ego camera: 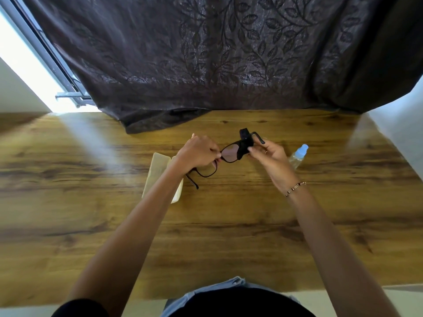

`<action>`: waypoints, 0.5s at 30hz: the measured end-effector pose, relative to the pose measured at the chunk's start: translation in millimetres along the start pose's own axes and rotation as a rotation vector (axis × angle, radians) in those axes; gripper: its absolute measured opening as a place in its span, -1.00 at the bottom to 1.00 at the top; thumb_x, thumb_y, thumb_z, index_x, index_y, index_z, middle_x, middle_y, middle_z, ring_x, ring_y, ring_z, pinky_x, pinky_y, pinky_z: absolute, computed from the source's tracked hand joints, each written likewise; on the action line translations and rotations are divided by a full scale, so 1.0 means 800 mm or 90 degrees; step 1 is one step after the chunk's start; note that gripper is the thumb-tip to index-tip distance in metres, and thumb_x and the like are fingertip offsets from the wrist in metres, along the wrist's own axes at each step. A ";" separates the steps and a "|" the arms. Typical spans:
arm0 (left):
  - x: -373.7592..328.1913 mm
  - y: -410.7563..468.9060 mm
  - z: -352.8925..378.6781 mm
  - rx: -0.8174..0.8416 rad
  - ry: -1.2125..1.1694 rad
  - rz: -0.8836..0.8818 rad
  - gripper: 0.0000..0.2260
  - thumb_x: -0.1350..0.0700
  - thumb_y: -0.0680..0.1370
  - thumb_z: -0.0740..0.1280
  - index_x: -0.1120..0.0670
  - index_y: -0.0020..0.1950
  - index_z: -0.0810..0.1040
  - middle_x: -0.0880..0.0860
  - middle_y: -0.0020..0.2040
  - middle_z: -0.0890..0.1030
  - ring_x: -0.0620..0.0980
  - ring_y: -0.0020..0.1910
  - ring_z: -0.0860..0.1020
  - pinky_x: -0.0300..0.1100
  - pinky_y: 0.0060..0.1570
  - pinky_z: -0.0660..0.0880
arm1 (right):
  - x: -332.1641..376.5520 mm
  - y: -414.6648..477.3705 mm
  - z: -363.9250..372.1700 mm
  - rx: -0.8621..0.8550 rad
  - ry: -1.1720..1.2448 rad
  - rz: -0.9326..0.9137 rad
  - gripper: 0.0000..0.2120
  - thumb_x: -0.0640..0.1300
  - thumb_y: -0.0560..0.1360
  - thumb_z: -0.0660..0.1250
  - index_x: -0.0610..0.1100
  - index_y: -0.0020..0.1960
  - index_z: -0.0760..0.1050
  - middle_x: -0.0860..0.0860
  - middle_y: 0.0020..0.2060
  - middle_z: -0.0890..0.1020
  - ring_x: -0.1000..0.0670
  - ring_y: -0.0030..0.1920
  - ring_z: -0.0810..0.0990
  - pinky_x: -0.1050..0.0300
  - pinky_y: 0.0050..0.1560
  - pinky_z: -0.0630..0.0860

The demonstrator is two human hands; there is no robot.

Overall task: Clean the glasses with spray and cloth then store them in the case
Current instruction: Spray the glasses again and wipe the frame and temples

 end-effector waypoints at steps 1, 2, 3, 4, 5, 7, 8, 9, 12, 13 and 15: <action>0.000 -0.001 -0.001 0.006 0.003 0.003 -0.78 0.11 0.60 0.23 -0.01 -0.18 0.61 -0.06 -0.11 0.68 -0.09 0.00 0.58 0.12 0.49 -0.10 | 0.002 0.002 -0.001 0.010 -0.046 -0.021 -0.70 -0.30 0.51 0.34 -0.03 0.18 0.54 -0.08 0.16 0.59 0.03 0.12 0.56 0.16 0.17 0.50; 0.000 -0.001 -0.003 0.013 0.005 0.007 -0.78 0.11 0.60 0.23 -0.03 -0.19 0.60 -0.06 -0.11 0.68 -0.10 0.00 0.58 0.14 0.49 -0.07 | 0.004 0.003 0.000 0.014 -0.082 -0.042 -0.71 -0.29 0.49 0.36 0.00 0.14 0.55 -0.05 0.16 0.59 0.05 0.10 0.57 0.17 0.17 0.49; 0.000 -0.002 -0.004 0.022 0.001 0.009 -0.78 0.12 0.60 0.23 -0.04 -0.20 0.59 -0.07 -0.13 0.68 -0.10 -0.01 0.58 0.14 0.48 0.00 | 0.006 0.005 0.001 0.013 -0.108 -0.057 -0.71 -0.29 0.48 0.38 0.04 0.09 0.55 -0.01 0.13 0.60 0.09 0.08 0.58 0.20 0.15 0.49; 0.000 -0.002 -0.004 0.028 -0.008 0.011 -0.78 0.12 0.59 0.24 -0.04 -0.21 0.59 -0.07 -0.14 0.68 -0.11 -0.03 0.59 0.14 0.47 0.07 | 0.009 0.006 0.002 0.007 -0.131 -0.067 -0.71 -0.28 0.48 0.38 0.09 0.05 0.55 0.04 0.08 0.62 0.15 0.05 0.58 0.26 0.11 0.49; 0.000 -0.002 -0.004 0.030 -0.019 0.010 -0.78 0.12 0.59 0.24 -0.04 -0.21 0.59 -0.08 -0.16 0.69 -0.12 -0.05 0.59 0.13 0.45 0.13 | 0.011 0.007 0.003 0.005 -0.155 -0.075 -0.71 -0.27 0.48 0.39 0.13 0.02 0.55 0.08 0.02 0.63 0.20 0.02 0.58 0.32 0.06 0.48; 0.000 -0.002 -0.002 0.030 -0.023 -0.003 -0.78 0.12 0.59 0.25 -0.03 -0.20 0.61 -0.08 -0.17 0.69 -0.13 -0.05 0.59 0.13 0.47 0.08 | 0.012 0.007 0.007 0.011 -0.194 -0.091 -0.72 -0.26 0.49 0.38 0.12 0.01 0.54 0.11 -0.02 0.64 0.18 0.02 0.59 0.34 0.01 0.48; 0.000 -0.002 -0.001 0.031 -0.019 -0.013 -0.79 0.11 0.59 0.24 -0.03 -0.18 0.62 -0.07 -0.16 0.69 -0.13 -0.03 0.59 0.13 0.48 0.04 | 0.012 0.008 0.008 0.012 -0.204 -0.102 -0.74 -0.27 0.49 0.38 0.09 0.02 0.54 0.10 -0.01 0.65 0.13 0.03 0.59 0.29 0.02 0.51; 0.000 -0.002 0.000 0.034 -0.022 -0.025 -0.79 0.11 0.59 0.24 -0.03 -0.17 0.62 -0.07 -0.15 0.69 -0.12 -0.01 0.58 0.12 0.48 0.05 | 0.012 0.007 0.009 0.010 -0.205 -0.111 -0.74 -0.28 0.49 0.37 0.08 0.03 0.55 0.08 0.00 0.64 0.09 0.03 0.60 0.24 0.04 0.52; -0.002 -0.002 0.000 0.038 -0.048 -0.051 -0.80 0.10 0.59 0.25 -0.02 -0.14 0.65 -0.06 -0.13 0.70 -0.08 0.03 0.58 0.05 0.42 0.22 | 0.016 0.003 0.011 -0.001 -0.183 -0.130 -0.68 -0.32 0.49 0.34 0.11 0.02 0.54 -0.01 0.08 0.62 0.05 -0.03 0.63 0.21 0.03 0.55; -0.002 -0.002 -0.001 0.041 -0.041 -0.053 -0.80 0.10 0.59 0.25 0.00 -0.11 0.66 -0.06 -0.12 0.70 -0.07 0.04 0.58 0.01 0.40 0.25 | 0.018 0.001 0.012 -0.003 -0.178 -0.139 -0.68 -0.32 0.49 0.34 0.11 0.02 0.53 -0.05 0.10 0.61 0.03 -0.05 0.64 0.22 0.02 0.56; -0.003 0.000 -0.002 0.045 -0.008 -0.057 -0.79 0.10 0.59 0.23 0.03 -0.03 0.67 -0.03 -0.07 0.69 -0.04 0.06 0.58 -0.08 0.31 0.30 | 0.022 -0.003 0.013 -0.003 -0.155 -0.153 -0.72 -0.32 0.49 0.34 0.04 0.05 0.54 -0.11 0.13 0.59 0.01 -0.05 0.66 0.19 0.04 0.57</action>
Point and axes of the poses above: each hand's wrist, its own y-axis towards the middle knuckle, its own z-axis out of the palm, x = y × z, the point moved 1 cm from there along y, towards the middle knuckle
